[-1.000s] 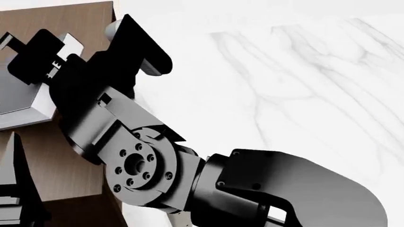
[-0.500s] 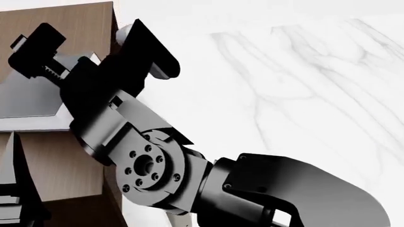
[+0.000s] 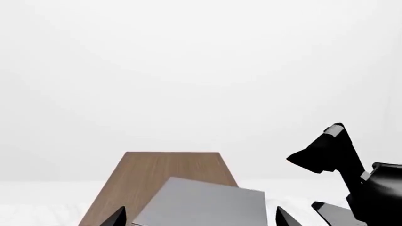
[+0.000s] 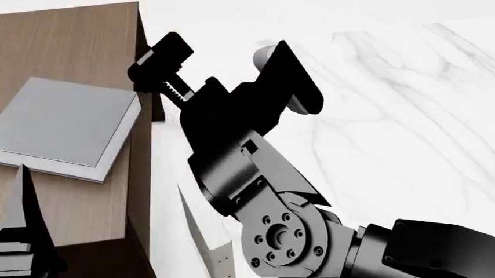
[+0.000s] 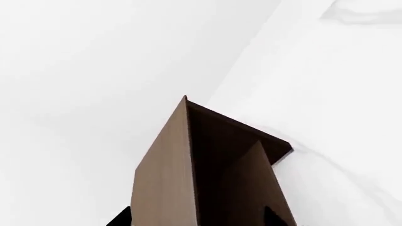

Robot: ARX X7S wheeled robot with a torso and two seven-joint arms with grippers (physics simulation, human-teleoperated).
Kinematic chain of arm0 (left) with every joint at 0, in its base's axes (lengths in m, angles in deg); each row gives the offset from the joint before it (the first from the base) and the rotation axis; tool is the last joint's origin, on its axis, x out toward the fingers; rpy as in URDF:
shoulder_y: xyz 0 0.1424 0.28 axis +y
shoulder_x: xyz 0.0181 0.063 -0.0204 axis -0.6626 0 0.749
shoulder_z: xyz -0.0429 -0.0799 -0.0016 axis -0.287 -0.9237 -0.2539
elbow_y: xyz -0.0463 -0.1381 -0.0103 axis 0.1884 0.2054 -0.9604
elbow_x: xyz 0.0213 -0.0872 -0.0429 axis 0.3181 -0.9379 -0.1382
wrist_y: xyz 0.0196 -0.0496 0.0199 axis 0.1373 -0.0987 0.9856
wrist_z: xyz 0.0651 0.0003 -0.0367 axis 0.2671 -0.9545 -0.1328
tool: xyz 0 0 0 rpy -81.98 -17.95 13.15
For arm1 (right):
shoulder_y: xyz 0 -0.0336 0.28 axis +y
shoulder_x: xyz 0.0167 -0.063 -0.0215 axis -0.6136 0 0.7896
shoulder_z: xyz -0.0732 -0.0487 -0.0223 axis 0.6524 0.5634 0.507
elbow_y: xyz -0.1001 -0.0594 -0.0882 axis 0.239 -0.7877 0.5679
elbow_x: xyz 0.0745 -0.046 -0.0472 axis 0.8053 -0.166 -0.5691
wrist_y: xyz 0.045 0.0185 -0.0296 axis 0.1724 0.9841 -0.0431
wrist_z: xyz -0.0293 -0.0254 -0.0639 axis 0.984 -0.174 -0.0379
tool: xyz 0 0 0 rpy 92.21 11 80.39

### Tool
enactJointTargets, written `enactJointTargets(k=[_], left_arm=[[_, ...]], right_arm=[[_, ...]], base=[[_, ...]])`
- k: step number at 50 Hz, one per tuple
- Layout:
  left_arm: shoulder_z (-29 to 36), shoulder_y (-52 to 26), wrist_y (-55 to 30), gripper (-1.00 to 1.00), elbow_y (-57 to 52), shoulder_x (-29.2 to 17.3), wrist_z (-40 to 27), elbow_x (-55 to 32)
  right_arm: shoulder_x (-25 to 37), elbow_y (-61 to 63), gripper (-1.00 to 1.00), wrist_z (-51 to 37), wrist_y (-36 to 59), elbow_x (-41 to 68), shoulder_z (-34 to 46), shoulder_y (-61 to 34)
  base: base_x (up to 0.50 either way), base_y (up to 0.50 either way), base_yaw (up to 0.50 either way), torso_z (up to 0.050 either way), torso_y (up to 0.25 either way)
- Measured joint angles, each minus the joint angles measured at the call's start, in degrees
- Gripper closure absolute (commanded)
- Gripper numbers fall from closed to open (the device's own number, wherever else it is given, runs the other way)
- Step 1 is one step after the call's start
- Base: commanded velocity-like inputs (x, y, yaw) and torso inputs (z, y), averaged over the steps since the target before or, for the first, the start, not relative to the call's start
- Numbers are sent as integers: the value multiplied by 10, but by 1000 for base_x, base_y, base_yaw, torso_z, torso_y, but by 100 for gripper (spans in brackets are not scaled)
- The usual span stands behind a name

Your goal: Pick up the book in the middle and place it on the cabinet shelf.

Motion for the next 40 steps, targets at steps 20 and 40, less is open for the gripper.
enactJointTargets(k=[20, 40], left_arm=[[-3, -91, -26, -100, 42, 24, 26, -18], [0, -450, -111, -100, 288, 127, 168, -29]], right_arm=[[172, 116, -100, -144, -162, -273, 79, 5], [285, 125, -100, -274, -48, -469, 121, -218]], base=[[0, 0, 0, 0, 0], [0, 0, 0, 0, 0]])
